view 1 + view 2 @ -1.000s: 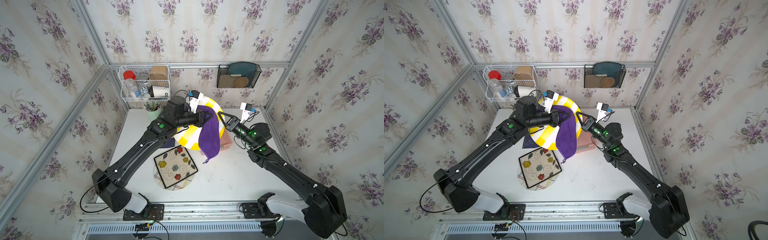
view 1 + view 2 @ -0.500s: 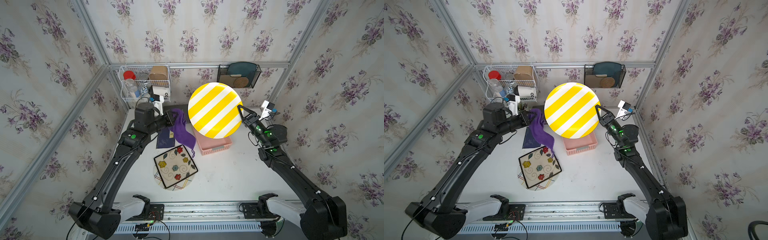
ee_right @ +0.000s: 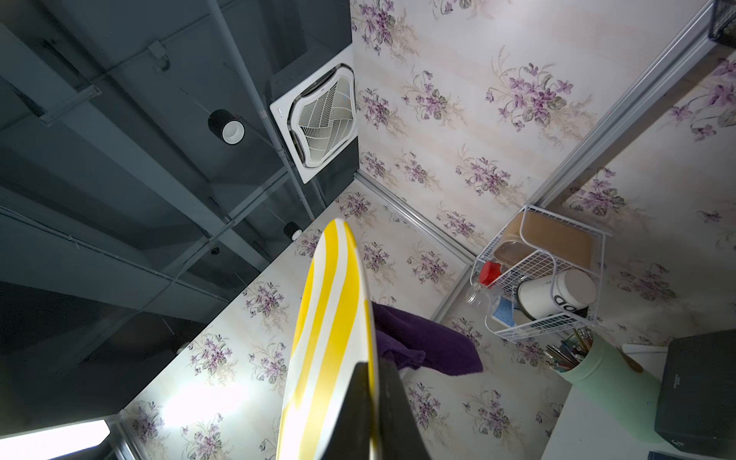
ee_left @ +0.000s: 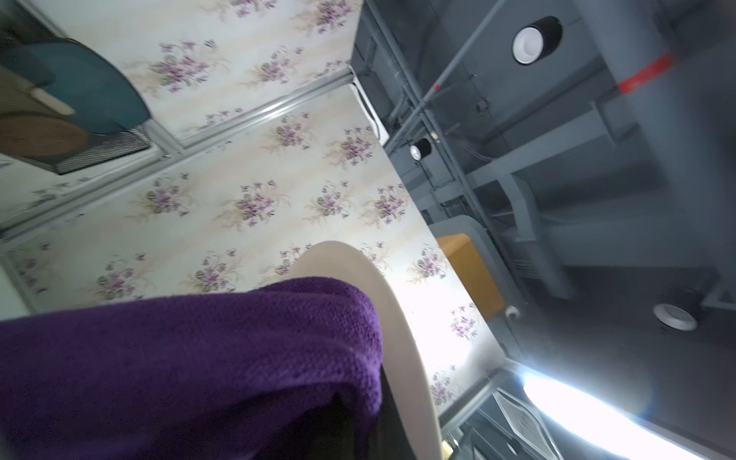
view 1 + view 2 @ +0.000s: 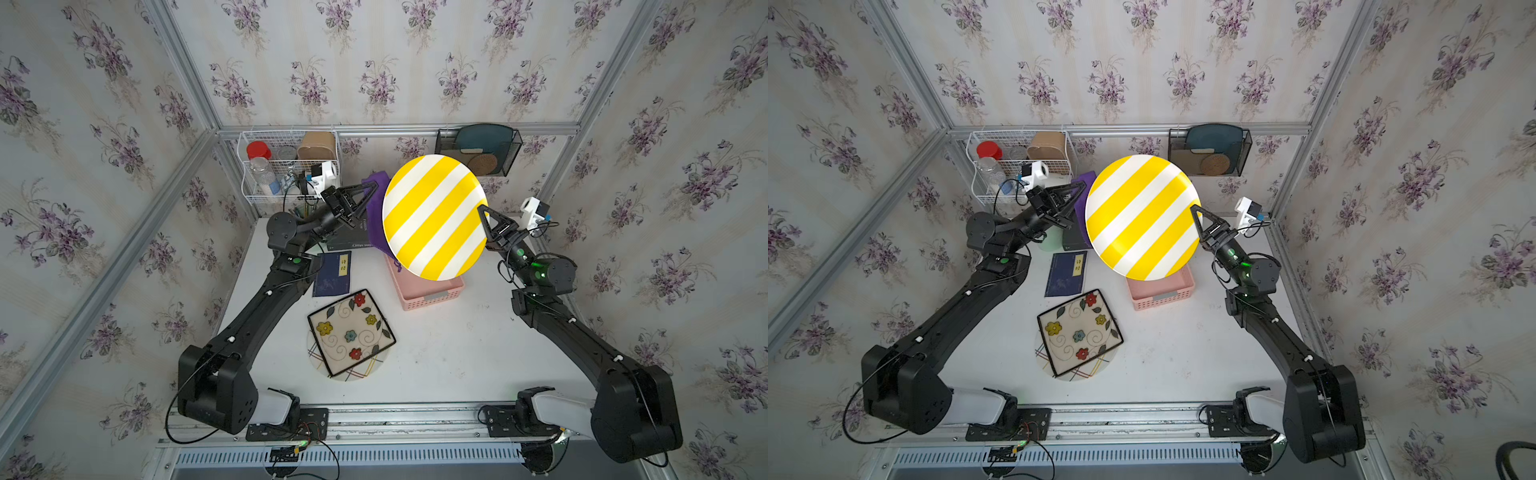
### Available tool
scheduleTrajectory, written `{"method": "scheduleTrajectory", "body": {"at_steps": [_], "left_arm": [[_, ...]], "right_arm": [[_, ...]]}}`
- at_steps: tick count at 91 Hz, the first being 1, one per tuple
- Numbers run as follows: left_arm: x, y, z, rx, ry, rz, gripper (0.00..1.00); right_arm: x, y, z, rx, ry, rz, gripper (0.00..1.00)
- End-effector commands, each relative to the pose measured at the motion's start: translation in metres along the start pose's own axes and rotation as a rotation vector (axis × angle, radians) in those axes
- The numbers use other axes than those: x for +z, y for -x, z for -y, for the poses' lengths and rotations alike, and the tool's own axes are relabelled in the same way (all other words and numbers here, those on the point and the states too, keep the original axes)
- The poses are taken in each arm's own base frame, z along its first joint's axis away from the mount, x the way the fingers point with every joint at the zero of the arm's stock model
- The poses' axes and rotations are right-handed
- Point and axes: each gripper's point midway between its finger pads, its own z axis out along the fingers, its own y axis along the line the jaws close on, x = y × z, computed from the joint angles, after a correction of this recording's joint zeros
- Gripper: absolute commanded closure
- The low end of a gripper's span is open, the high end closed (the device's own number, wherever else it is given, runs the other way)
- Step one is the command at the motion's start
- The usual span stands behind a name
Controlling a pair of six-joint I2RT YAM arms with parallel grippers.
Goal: Wipe the wet plate dry
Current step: Wipe the plate with towel.
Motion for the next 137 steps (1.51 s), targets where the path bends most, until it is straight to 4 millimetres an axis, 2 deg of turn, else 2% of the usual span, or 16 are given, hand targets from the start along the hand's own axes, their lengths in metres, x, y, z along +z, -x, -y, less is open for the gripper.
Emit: {"method": "scheduleTrajectory", "body": {"at_steps": [1,13,23,36,45,58,65,70,80,91,97,105,116,125,130,137], "left_arm": [[0.009,-0.01,0.035,0.0,-0.176,-0.018,1.0],[0.026,-0.026,0.047,-0.032,-0.301,-0.025,1.0],[0.043,-0.043,0.049,-0.072,-0.365,-0.057,1.0],[0.063,-0.07,0.041,-0.132,-0.382,-0.113,1.0],[0.067,-0.081,0.042,-0.15,-0.393,-0.124,1.0],[0.059,-0.08,0.057,-0.126,-0.409,-0.112,1.0],[0.056,-0.074,0.067,-0.108,-0.416,-0.103,1.0],[0.053,-0.067,0.075,-0.093,-0.428,-0.089,1.0],[0.054,-0.055,0.086,-0.072,-0.446,-0.081,1.0],[0.063,-0.054,0.089,-0.067,-0.463,-0.096,1.0],[0.068,-0.057,0.089,-0.074,-0.47,-0.105,1.0],[0.077,-0.068,0.085,-0.093,-0.471,-0.124,1.0],[0.088,-0.091,0.076,-0.115,-0.455,-0.155,1.0],[0.095,-0.108,0.069,-0.129,-0.438,-0.184,1.0],[0.094,-0.111,0.071,-0.13,-0.445,-0.189,1.0],[0.086,-0.104,0.076,-0.114,-0.455,-0.173,1.0]], "right_arm": [[0.005,-0.009,-0.008,-0.003,0.034,-0.016,1.0],[0.019,-0.022,-0.008,0.018,0.048,-0.036,1.0],[0.037,-0.019,-0.02,0.001,0.093,-0.025,1.0],[0.062,0.011,-0.04,-0.054,0.139,0.049,1.0],[0.074,0.038,-0.045,-0.081,0.144,0.099,1.0],[0.061,0.084,-0.043,-0.119,0.102,0.221,1.0],[0.05,0.091,-0.043,-0.142,0.088,0.227,1.0],[0.046,0.084,-0.043,-0.152,0.091,0.202,1.0],[0.035,0.053,-0.034,-0.12,0.107,0.105,1.0],[0.021,0.02,-0.03,-0.071,0.136,0.07,1.0],[0.026,-0.002,-0.032,-0.055,0.142,0.037,1.0],[0.039,-0.01,-0.039,-0.08,0.16,0.025,1.0],[0.061,0.009,-0.056,-0.112,0.215,0.062,1.0],[0.076,0.036,-0.056,-0.149,0.194,0.103,1.0],[0.074,0.057,-0.054,-0.169,0.173,0.153,1.0],[0.062,0.082,-0.049,-0.176,0.135,0.213,1.0]]}}
